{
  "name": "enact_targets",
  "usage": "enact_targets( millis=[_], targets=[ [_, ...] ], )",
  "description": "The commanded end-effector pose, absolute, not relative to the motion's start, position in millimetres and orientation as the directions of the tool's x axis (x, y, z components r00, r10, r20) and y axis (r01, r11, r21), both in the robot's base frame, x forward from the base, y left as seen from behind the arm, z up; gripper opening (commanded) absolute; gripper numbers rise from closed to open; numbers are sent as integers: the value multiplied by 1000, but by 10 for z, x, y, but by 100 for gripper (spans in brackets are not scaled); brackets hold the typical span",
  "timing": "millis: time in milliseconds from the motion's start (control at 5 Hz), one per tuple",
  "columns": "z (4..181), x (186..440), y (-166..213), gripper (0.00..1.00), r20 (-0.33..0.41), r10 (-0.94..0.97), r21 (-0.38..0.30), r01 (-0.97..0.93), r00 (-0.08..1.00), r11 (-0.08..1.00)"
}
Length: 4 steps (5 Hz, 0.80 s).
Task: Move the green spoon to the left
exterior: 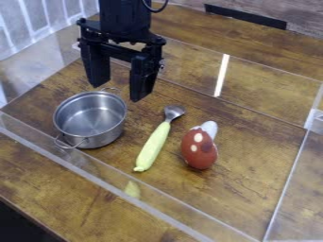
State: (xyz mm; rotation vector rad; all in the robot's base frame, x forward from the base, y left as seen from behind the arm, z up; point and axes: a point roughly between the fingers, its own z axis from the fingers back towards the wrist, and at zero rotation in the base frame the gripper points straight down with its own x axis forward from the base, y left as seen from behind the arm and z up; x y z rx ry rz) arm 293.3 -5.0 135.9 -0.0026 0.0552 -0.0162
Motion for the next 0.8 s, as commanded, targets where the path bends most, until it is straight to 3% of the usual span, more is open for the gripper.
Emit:
enact_targets(
  millis=[0,400,600],
  targets=[
    [1256,2957,-105,100,-73,31,-7,-32,997,999],
    [1128,3065,-279,100,-53,-112,-26,111,992,994],
    [977,3174,-364,100,-48,-99,-36,97,994,995]
  ],
)
